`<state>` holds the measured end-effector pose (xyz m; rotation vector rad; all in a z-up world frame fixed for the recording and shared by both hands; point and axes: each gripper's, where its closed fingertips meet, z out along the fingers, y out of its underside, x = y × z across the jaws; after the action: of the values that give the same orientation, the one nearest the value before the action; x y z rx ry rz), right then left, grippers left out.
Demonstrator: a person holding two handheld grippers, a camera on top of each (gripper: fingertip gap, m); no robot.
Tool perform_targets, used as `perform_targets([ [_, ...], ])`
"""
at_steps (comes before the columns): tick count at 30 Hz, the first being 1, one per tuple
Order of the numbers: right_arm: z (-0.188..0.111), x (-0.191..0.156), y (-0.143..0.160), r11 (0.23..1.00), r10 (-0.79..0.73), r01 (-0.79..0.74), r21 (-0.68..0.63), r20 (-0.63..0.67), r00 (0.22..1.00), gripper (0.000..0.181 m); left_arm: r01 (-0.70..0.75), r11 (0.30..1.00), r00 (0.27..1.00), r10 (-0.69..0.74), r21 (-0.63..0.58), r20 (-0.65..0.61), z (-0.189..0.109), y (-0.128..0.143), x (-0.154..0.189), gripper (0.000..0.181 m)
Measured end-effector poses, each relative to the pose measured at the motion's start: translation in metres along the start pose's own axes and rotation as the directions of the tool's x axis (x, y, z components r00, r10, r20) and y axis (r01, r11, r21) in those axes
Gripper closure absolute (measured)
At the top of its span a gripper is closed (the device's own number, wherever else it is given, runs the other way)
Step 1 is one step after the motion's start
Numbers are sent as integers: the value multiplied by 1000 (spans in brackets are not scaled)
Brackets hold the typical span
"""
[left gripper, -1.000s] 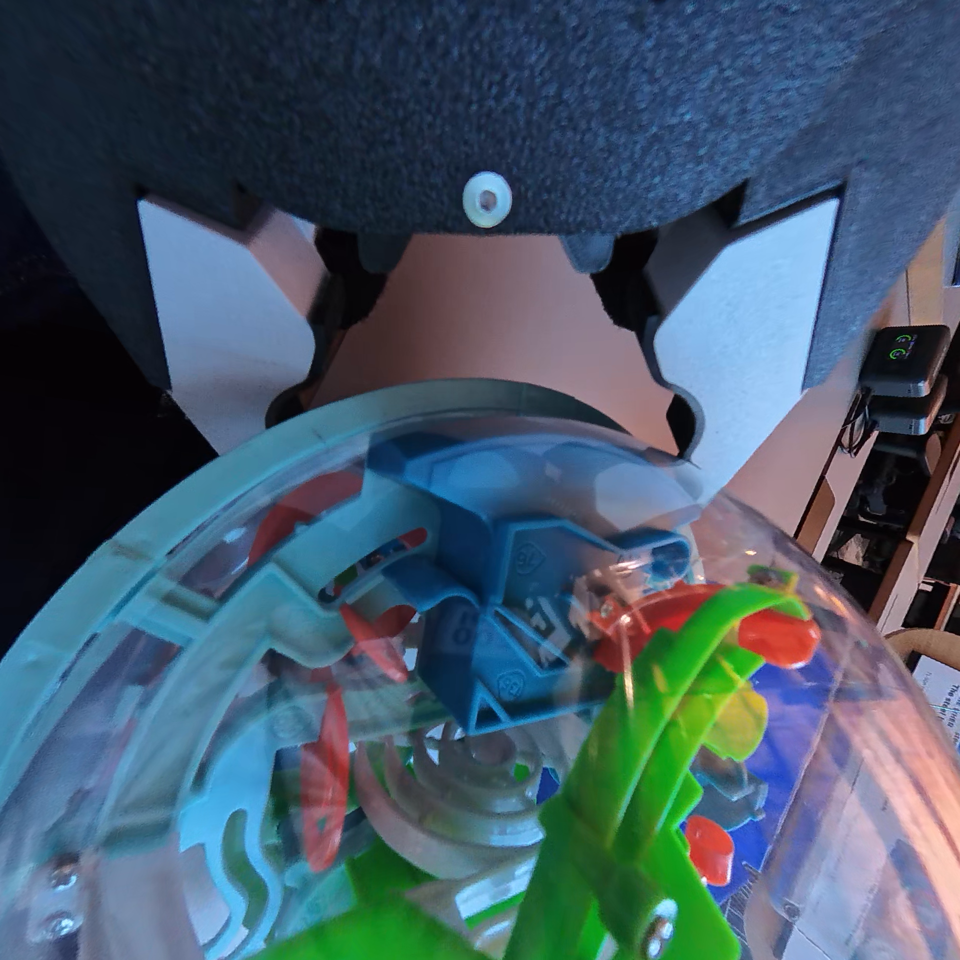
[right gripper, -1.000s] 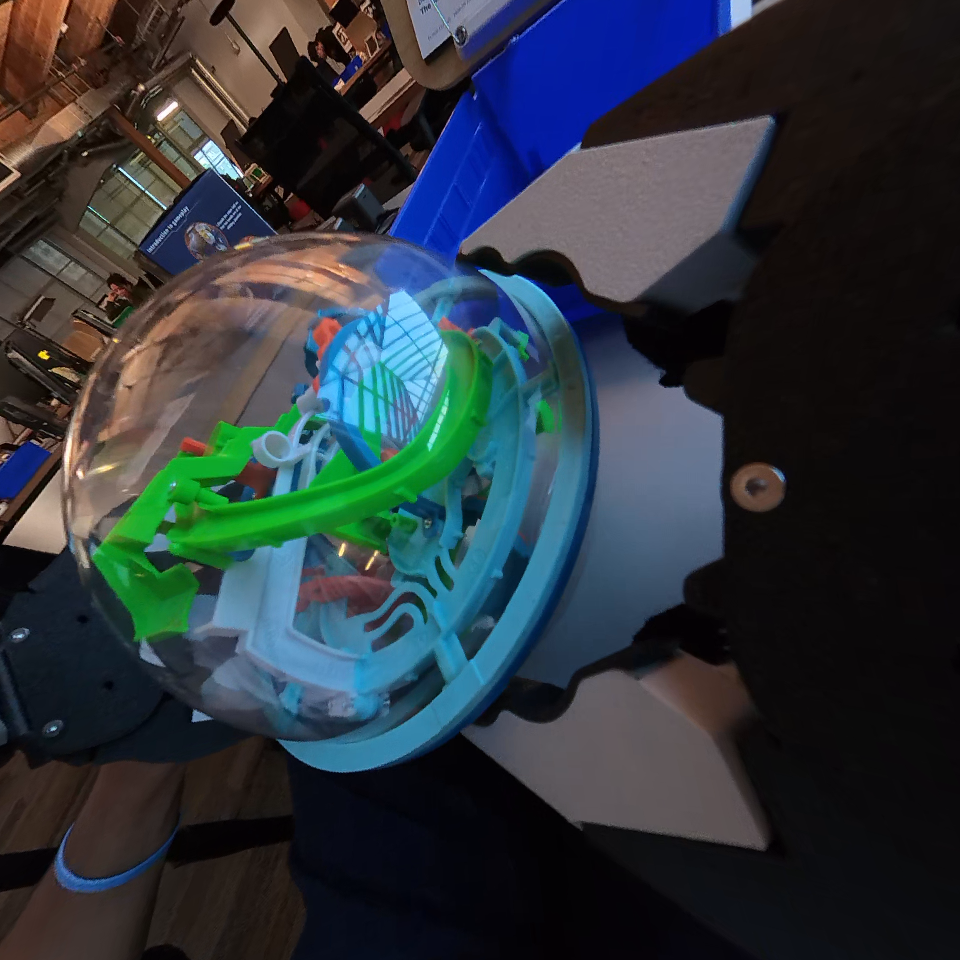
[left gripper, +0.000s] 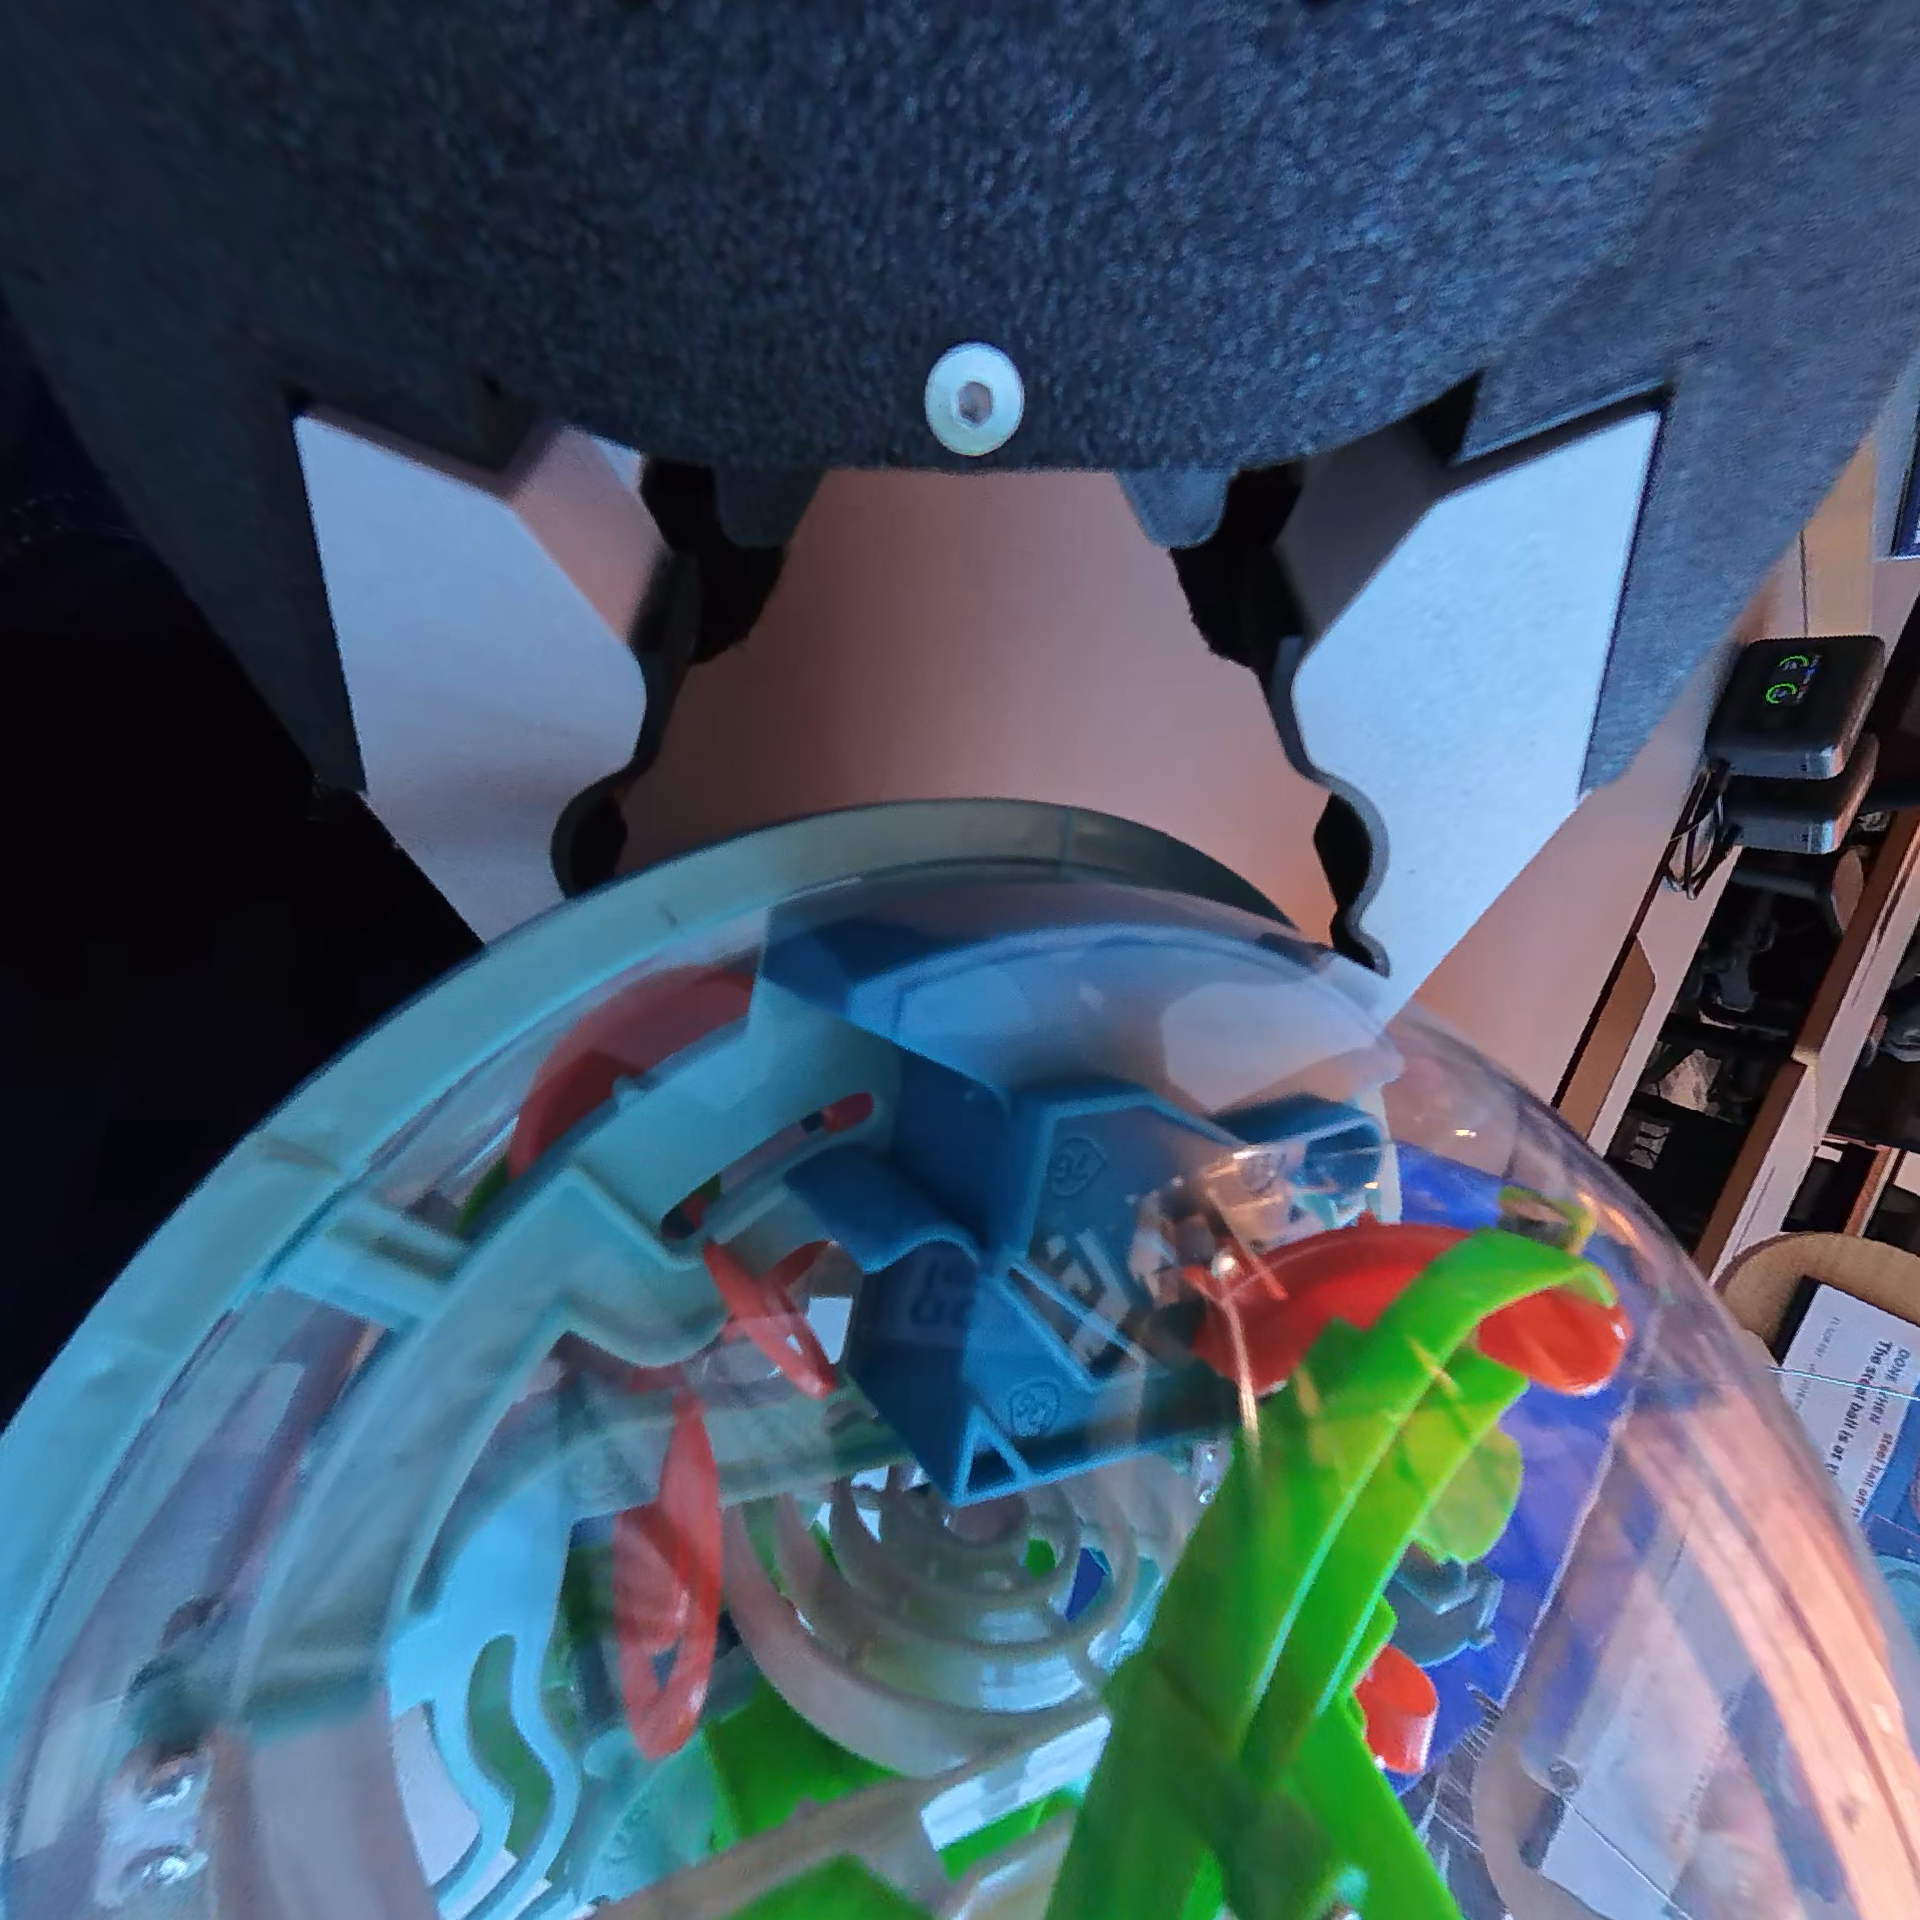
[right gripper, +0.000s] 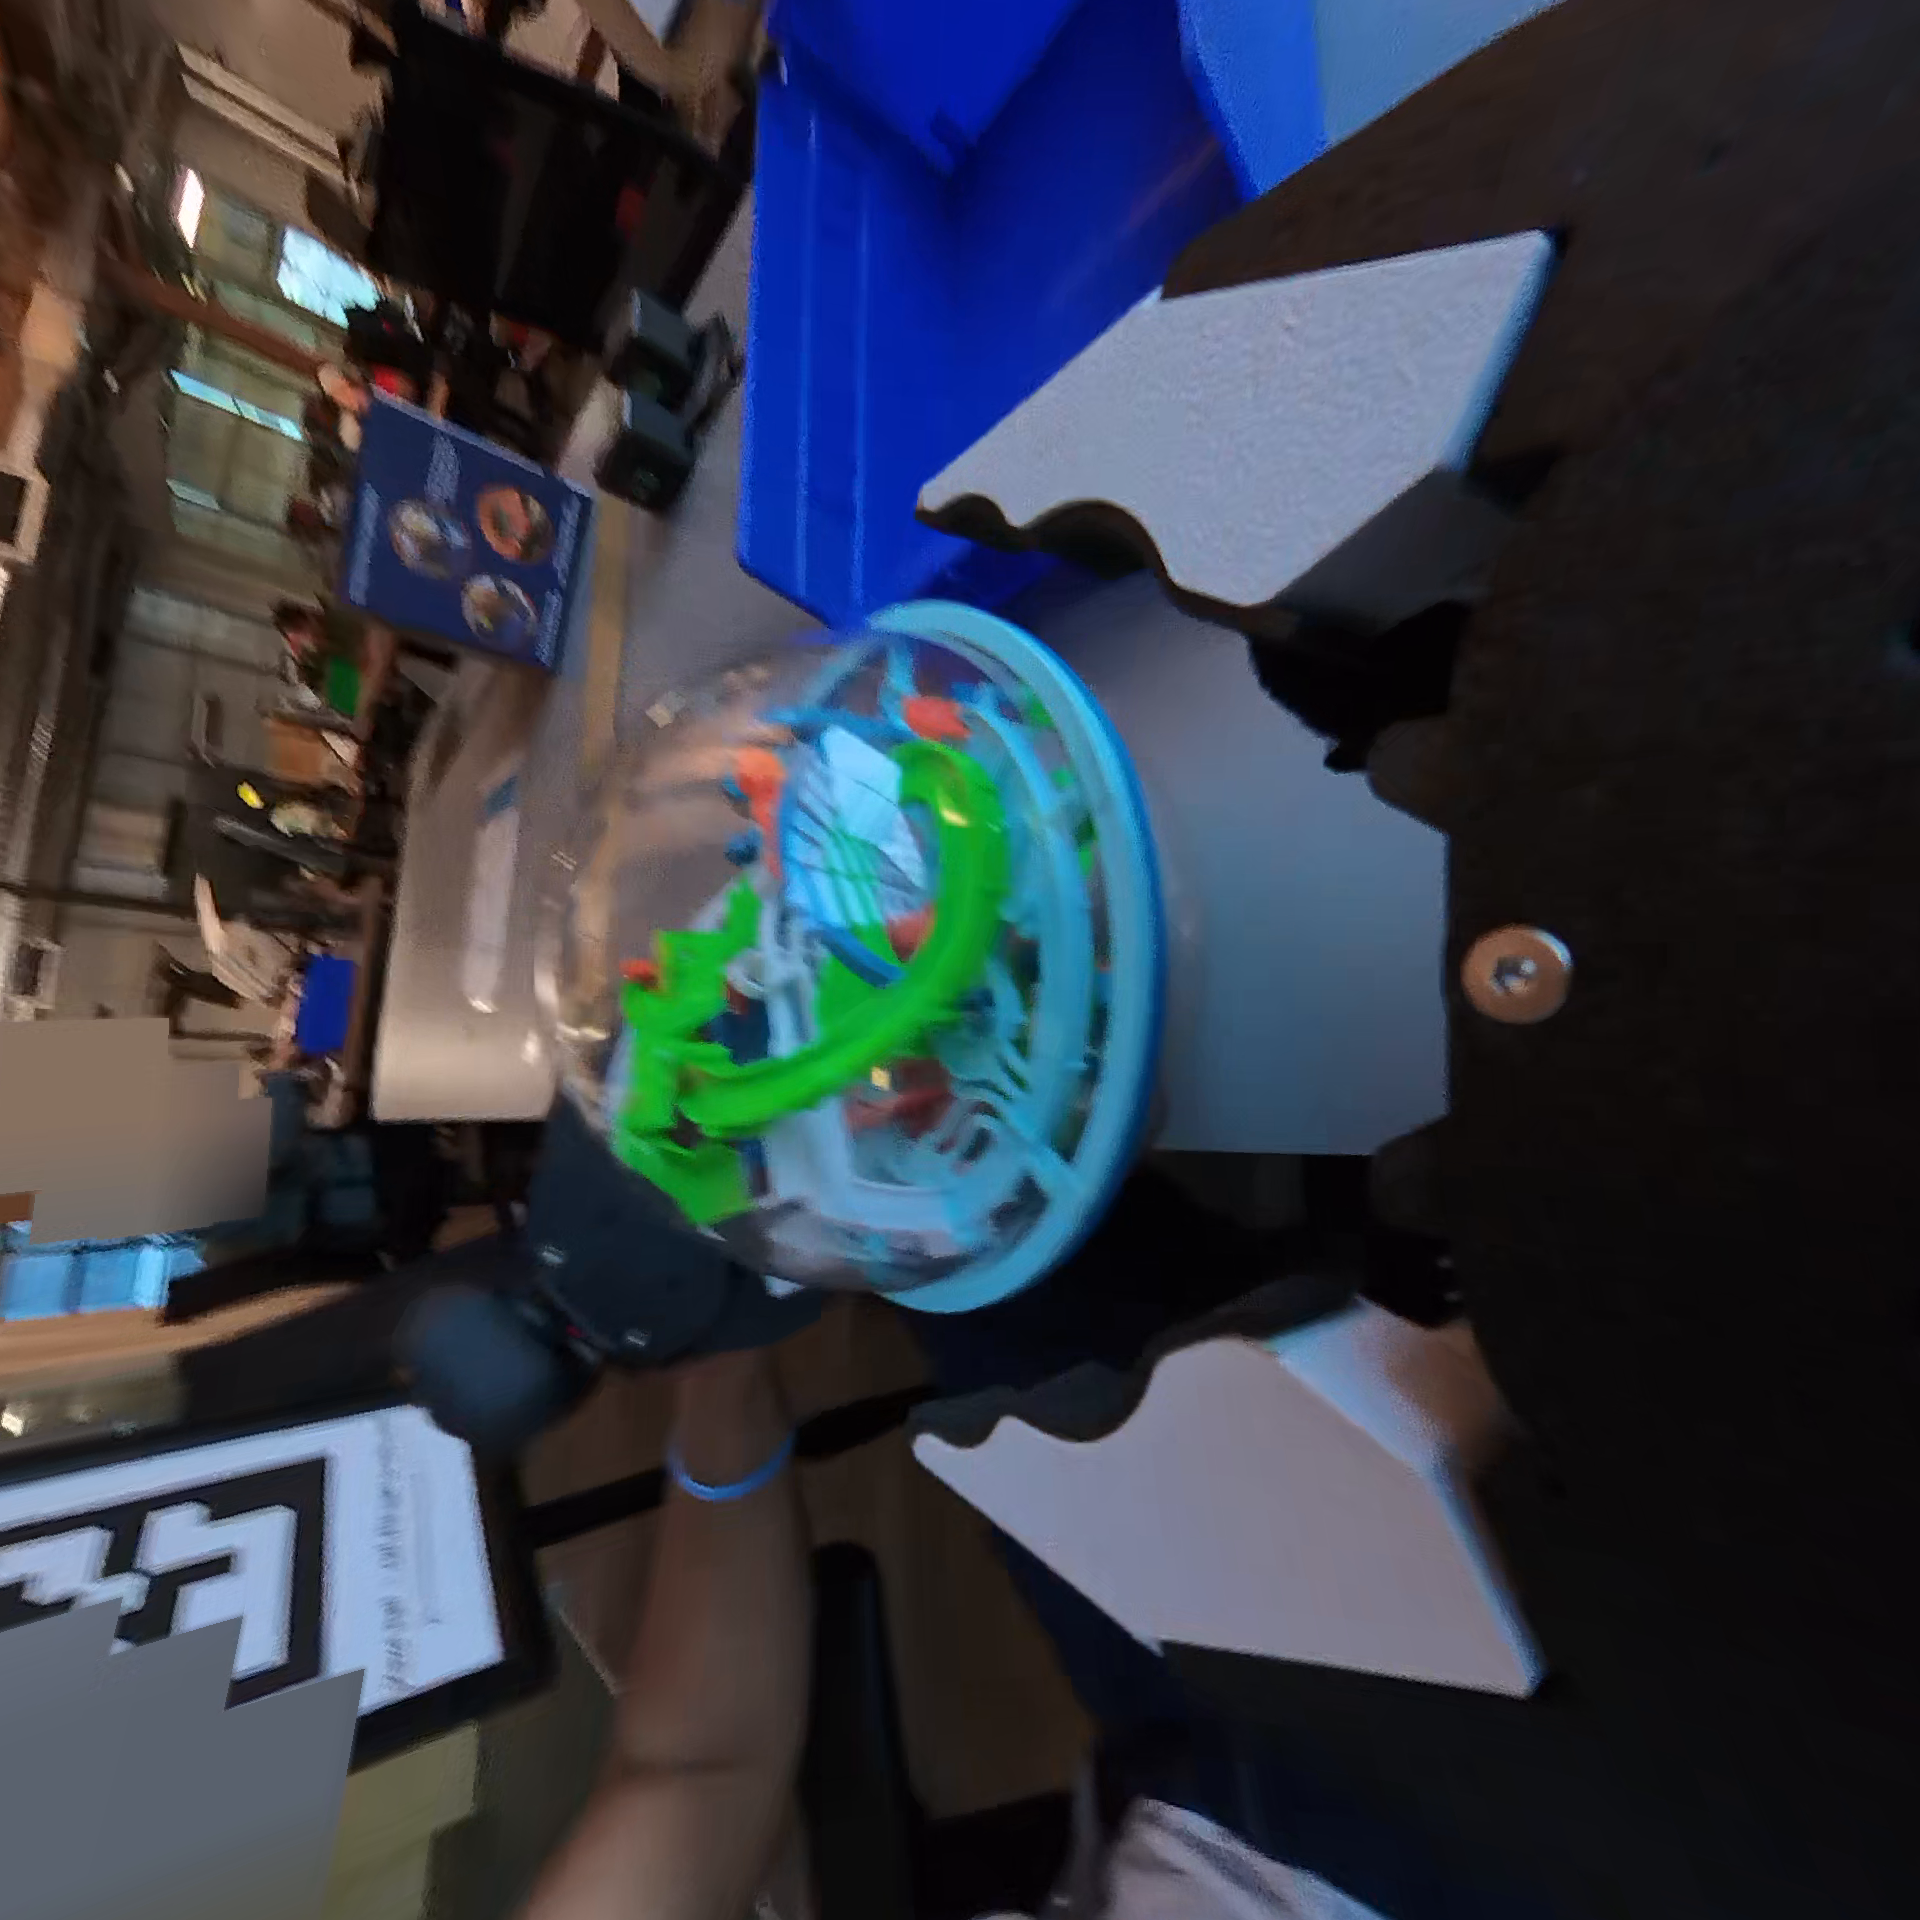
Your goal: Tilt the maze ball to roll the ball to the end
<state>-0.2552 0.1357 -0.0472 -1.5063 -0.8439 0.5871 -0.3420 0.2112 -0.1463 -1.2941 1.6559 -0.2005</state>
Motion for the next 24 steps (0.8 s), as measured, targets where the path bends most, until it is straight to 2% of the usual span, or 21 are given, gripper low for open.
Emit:
perform_targets([
  [1,0,4,-12,1000,21,-21,14,-25,999,26,0,1000,1000,0,0,1,0,0,0,45],
  [3,10,9,-28,997,75,-74,10,-68,995,30,1,1000,1000,-1,0,2,0,-1,0,45],
  [5,26,8,-32,996,76,-80,-34,-95,993,29,6,1000,1000,-6,-2,0,0,-1,0,46],
  [11,54,9,-9,979,14,-44,-200,-148,989,28,24,1000,1000,-24,-2,-7,0,-1,0,46],
  [15,59,4,4,976,43,-72,-208,-137,990,28,42,999,999,-42,7,-17,0,-1,0,46],
  [20,59,6,5,979,43,-70,-191,-145,988,29,82,997,995,-81,12,-50,-1,-2,2,45],
  [24,61,4,4,981,23,-47,-190,-126,992,29,187,982,972,-181,29,-148,-12,-1,8,46],
])
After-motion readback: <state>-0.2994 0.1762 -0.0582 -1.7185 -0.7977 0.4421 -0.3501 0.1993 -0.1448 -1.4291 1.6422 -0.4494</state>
